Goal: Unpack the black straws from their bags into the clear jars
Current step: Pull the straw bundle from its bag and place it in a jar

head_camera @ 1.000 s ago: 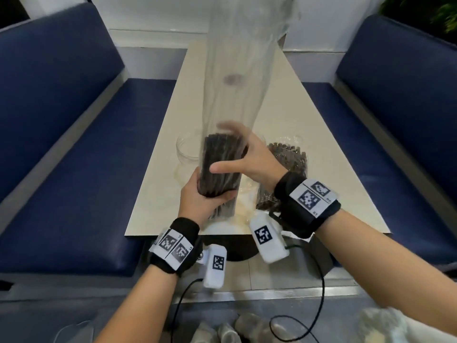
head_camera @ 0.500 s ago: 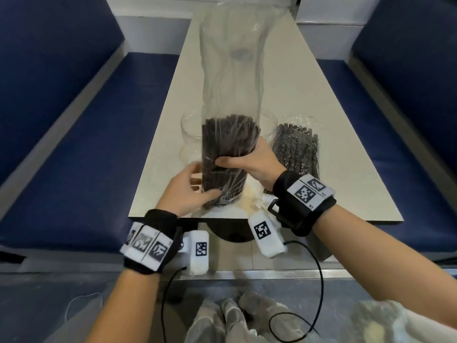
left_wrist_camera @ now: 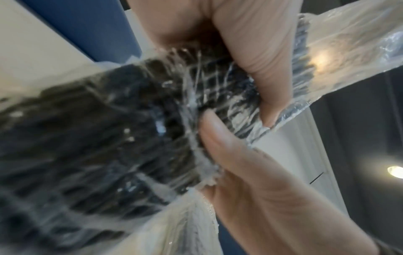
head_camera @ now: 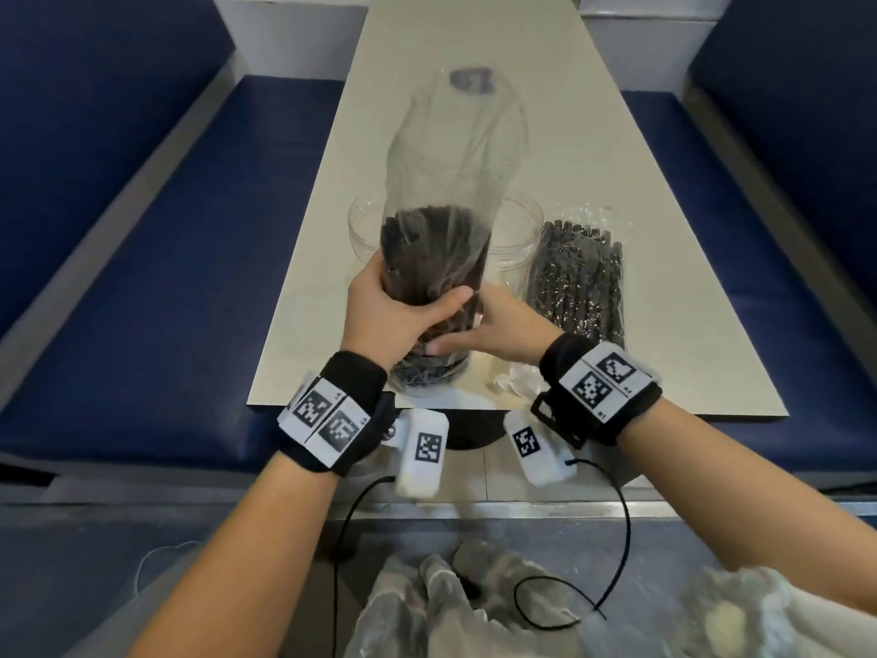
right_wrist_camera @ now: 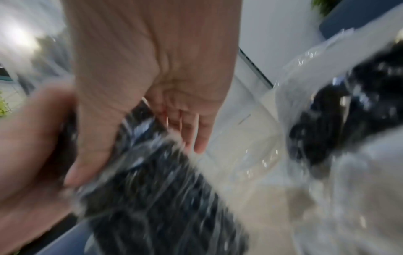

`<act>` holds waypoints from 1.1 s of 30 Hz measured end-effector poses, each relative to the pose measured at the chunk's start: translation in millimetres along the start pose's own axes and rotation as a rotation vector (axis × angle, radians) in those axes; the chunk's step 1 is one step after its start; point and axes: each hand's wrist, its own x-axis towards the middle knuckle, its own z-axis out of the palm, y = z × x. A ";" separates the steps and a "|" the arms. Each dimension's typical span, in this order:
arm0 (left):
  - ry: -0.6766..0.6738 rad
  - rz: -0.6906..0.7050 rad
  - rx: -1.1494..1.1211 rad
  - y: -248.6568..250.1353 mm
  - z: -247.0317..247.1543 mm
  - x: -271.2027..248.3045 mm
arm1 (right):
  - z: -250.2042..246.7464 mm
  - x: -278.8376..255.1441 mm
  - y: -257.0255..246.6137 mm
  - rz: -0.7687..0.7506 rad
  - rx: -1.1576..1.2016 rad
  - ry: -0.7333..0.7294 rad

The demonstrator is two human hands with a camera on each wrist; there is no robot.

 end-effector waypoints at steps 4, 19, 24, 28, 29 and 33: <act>-0.038 -0.004 0.020 -21.4 0.0 0.7 | -24.4 -8.2 -11.0 -0.044 0.103 -0.065; -0.315 -0.005 -0.211 -16.0 -20.8 -3.5 | -7.7 8.9 -15.1 -0.147 0.421 0.163; -0.189 0.079 -0.091 1.2 2.0 1.9 | 5.7 9.6 -5.1 -0.184 0.223 0.142; -0.060 0.011 -0.046 -14.9 7.7 4.9 | 1.7 4.3 2.7 -0.115 0.106 0.035; -0.047 -0.012 -0.050 -19.2 7.0 5.6 | -2.3 1.9 5.5 -0.071 0.112 -0.013; -0.033 -0.051 -0.095 -29.3 3.8 3.5 | -14.5 -6.7 13.1 0.006 0.306 -0.088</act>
